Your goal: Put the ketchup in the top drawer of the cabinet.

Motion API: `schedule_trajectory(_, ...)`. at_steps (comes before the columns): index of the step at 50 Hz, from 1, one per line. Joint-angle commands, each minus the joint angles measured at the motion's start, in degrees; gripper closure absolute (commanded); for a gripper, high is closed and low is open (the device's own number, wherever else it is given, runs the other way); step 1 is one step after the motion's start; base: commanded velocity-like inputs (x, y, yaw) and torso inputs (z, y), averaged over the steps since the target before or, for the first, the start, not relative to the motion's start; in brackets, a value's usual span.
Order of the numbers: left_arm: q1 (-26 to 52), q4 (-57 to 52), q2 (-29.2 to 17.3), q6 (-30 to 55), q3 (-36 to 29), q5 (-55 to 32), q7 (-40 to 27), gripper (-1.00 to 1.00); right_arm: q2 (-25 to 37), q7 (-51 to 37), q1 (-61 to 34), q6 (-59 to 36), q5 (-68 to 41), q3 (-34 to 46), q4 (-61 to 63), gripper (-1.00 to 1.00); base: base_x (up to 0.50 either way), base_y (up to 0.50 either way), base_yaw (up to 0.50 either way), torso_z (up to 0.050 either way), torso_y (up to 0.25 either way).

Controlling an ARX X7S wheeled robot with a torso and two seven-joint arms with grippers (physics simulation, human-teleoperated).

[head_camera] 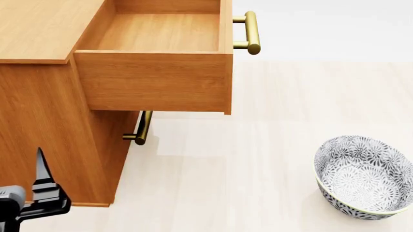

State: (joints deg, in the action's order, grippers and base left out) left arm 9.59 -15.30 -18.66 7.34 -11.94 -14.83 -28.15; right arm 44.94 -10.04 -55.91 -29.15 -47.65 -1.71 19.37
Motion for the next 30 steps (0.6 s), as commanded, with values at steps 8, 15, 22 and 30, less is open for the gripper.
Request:
schedule_trajectory(8, -0.3, -1.1, -0.4, 0.4, -0.2, -0.1, -0.5, -1.00, -8.6, 3.4, -11.4, 1.1, 5.1, 8.9, -8.6, 1.00, 0.00, 0.00, 0.00, 0.000, 0.000)
schedule_trajectory(15, -0.3, -1.5, -0.5, 0.5, -0.2, -0.2, -0.6, -1.00, -11.7, 4.5, -13.8, 1.9, 6.2, 11.3, -11.4, 1.00, 0.00, 0.00, 0.00, 0.000, 0.000)
schedule_trajectory(22, -0.7, -2.3, -0.7, 0.8, -0.2, -0.4, -0.9, -1.00, -15.3, 6.1, -16.8, 3.5, 7.2, 13.4, -15.4, 1.00, 0.00, 0.00, 0.00, 0.000, 0.001)
schedule_trajectory(30, -1.1, -2.6, -0.9, 0.6, -0.2, -0.4, -1.2, -1.00, -17.7, 6.8, -20.0, 3.5, 7.7, 14.8, -18.1, 1.00, 0.00, 0.00, 0.00, 0.000, 0.000)
